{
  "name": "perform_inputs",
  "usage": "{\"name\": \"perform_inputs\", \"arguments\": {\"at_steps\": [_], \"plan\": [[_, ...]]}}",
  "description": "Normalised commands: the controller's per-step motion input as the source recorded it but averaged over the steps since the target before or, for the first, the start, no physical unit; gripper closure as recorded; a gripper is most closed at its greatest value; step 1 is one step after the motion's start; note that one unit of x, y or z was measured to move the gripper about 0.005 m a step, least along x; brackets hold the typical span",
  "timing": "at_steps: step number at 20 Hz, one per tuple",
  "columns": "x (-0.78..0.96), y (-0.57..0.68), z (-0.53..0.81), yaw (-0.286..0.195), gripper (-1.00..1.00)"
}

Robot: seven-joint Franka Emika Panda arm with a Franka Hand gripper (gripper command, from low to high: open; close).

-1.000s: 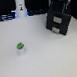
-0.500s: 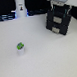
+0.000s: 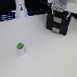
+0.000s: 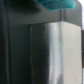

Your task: Open the kcup holder, insert the kcup into the holder, and close the kcup holder

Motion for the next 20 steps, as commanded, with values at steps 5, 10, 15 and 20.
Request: {"name": "perform_inputs", "arguments": {"at_steps": [5, 10, 15, 20], "plan": [[-0.23, 0.02, -0.18, -0.015, 1.00], [0.01, -0.01, -0.01, 0.000, 1.00], [0.02, -0.01, -0.01, -0.002, 1.00], [0.54, -0.13, 0.08, -0.017, 1.00]]}}
